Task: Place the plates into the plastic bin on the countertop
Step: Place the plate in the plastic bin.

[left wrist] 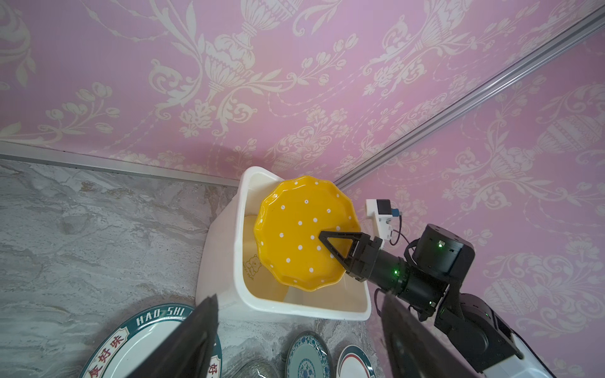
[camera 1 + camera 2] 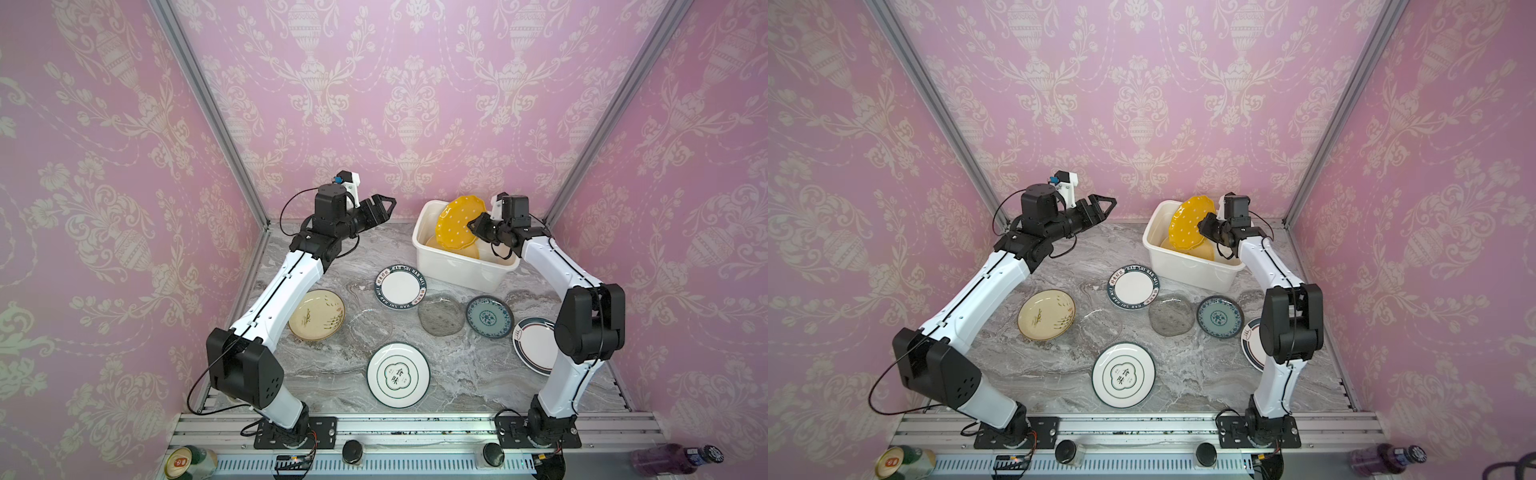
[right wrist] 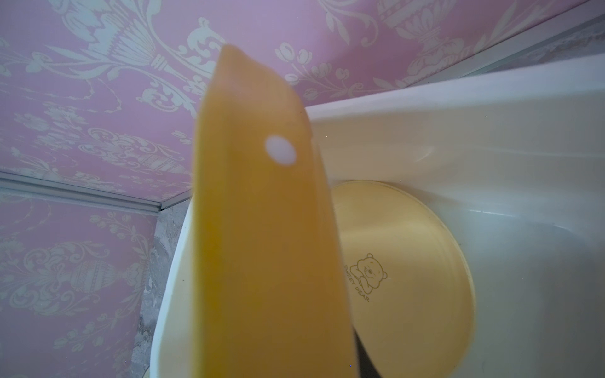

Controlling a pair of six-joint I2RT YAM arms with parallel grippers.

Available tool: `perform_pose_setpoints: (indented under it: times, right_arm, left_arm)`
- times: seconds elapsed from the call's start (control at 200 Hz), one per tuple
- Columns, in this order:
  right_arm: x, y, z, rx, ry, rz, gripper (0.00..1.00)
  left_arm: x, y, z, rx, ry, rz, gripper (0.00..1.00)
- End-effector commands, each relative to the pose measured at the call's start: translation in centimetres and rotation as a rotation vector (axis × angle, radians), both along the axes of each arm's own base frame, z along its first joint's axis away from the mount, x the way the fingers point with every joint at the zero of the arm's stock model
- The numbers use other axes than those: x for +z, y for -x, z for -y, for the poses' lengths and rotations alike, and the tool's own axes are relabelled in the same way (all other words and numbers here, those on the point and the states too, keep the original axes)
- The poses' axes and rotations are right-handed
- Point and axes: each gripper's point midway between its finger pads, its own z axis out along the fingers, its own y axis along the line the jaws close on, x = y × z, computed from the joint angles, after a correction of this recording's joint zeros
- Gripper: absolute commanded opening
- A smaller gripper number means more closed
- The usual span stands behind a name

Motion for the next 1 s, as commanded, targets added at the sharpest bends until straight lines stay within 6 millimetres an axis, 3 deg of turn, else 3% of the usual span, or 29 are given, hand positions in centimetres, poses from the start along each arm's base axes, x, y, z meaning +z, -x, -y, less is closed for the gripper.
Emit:
perform_pose_setpoints:
  times: [0.0, 0.565, 0.791, 0.991]
  right_arm:
    - [5.1, -1.3, -0.9, 0.065, 0.060, 0.260, 0.00]
    - [-1.0, -2.0, -1.8, 0.125, 0.086, 0.202, 0.00]
    - [-2.4, -1.6, -1.7, 0.124, 0.092, 0.167, 0.00]
    - [-4.8, -1.6, -0.9, 0.090, 0.126, 0.071, 0.06]
  left_arm:
    - [0.0, 0.0, -0.8, 0.027, -0.018, 0.001, 0.80]
    - [-0.7, -0.4, -0.5, 0.012, -0.036, -0.040, 0.81]
    - [-1.2, -0.6, -0.2, 0.006, -0.032, -0.060, 0.81]
    - [-2.0, -0.6, -0.1, 0.000, -0.031, -0.075, 0.81]
